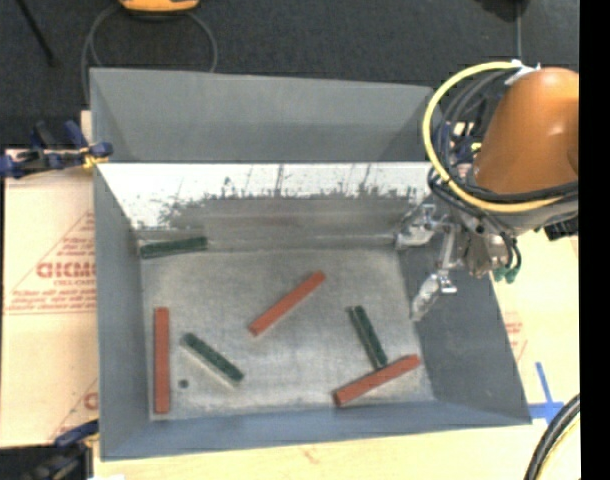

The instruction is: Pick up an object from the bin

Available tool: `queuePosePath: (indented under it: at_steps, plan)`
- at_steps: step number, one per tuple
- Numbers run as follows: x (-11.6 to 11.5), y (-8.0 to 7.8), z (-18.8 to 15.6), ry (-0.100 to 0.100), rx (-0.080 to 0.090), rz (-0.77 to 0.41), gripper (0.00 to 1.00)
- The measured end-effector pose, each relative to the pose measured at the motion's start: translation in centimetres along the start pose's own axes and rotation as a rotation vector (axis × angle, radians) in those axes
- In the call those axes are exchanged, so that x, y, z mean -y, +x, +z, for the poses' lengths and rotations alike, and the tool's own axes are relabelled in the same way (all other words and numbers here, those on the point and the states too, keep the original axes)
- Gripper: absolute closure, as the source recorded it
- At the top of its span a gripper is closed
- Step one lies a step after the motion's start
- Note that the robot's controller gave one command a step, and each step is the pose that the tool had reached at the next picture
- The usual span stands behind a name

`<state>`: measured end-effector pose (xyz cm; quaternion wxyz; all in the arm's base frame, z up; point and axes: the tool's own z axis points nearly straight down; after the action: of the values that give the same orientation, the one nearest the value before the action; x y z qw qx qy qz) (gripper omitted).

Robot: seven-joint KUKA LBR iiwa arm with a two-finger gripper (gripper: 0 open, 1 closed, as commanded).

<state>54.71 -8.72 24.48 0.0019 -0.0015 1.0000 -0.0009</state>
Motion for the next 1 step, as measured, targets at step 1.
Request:
queuePosePath:
  at_steps: [1]
  plan:
    - [0.00,0.00,0.00,0.000,0.000,0.000,0.00]
